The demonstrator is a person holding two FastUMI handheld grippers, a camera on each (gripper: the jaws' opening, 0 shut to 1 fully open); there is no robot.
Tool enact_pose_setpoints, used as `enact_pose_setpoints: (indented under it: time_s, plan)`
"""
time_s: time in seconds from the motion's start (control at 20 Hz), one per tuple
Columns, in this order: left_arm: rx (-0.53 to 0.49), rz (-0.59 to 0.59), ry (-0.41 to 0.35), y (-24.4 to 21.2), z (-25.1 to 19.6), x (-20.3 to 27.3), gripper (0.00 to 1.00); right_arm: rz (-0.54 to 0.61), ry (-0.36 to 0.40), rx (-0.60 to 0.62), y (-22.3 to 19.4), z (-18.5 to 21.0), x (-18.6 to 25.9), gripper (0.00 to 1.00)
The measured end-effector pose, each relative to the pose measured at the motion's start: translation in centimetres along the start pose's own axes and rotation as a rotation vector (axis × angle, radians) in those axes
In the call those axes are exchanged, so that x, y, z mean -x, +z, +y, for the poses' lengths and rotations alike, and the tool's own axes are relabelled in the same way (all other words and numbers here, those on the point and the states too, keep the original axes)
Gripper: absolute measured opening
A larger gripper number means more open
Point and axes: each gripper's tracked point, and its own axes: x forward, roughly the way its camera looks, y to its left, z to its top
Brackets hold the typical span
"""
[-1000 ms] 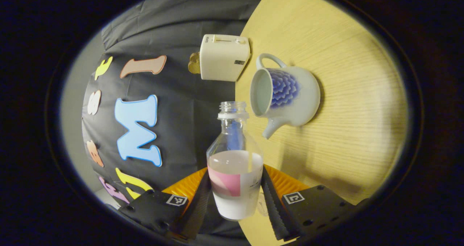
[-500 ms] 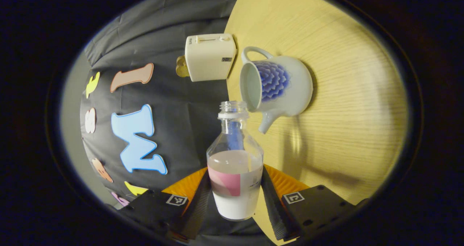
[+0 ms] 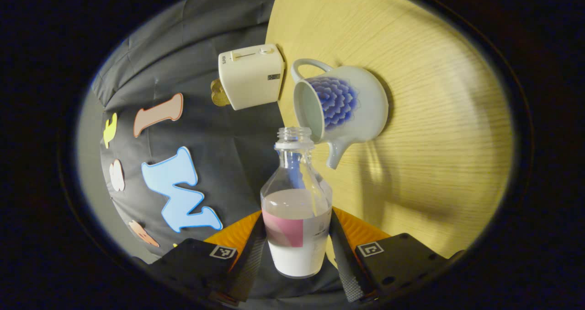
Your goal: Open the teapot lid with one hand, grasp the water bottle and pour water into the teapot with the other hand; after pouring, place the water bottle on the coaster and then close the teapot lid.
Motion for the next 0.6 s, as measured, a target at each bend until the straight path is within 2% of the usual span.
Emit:
enact_pose_setpoints:
  time_s: [0.6]
  plan:
    - [-0.156, 0.014, -0.014, 0.5, 1.5, -0.2, 0.87, 0.008, -0.005, -0.004, -0.3, -0.4, -0.1, 0.04]
